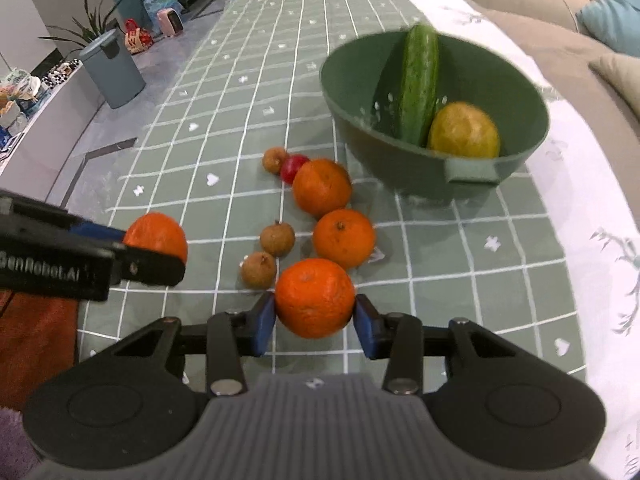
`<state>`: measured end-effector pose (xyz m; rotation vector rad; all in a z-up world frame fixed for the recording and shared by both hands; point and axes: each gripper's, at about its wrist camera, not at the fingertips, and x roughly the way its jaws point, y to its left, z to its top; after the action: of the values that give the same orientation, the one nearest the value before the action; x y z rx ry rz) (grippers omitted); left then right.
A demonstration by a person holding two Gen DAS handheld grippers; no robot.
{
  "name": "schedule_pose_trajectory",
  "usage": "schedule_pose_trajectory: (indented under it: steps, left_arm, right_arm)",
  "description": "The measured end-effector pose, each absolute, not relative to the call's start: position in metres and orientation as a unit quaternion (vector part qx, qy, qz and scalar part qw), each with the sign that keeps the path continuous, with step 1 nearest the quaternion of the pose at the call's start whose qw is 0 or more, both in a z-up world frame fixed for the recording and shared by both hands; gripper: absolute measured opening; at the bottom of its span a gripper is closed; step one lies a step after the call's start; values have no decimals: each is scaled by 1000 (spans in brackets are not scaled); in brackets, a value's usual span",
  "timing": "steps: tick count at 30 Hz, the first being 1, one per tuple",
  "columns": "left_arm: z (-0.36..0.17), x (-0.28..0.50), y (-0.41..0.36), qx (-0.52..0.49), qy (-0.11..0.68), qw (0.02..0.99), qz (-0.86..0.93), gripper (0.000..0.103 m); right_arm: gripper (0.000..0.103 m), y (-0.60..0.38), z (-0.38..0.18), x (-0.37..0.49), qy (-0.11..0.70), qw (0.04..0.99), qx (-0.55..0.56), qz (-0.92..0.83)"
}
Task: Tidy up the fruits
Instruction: 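Carry both tangerines with both tools over the green colander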
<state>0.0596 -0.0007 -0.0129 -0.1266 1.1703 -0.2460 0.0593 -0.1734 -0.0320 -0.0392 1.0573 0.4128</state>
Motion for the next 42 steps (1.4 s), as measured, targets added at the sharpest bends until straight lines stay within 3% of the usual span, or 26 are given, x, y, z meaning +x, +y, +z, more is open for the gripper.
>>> schedule_pose_trajectory:
  steps: [17, 42]
  left_arm:
    - [39, 142, -49, -71, 531, 829, -162, 49]
    - [-26, 239, -107, 35, 648, 737, -188, 49]
  right_arm:
    - [39, -216, 32, 113, 465, 861, -30, 203]
    - [39, -213, -24, 207, 583, 783, -33, 216]
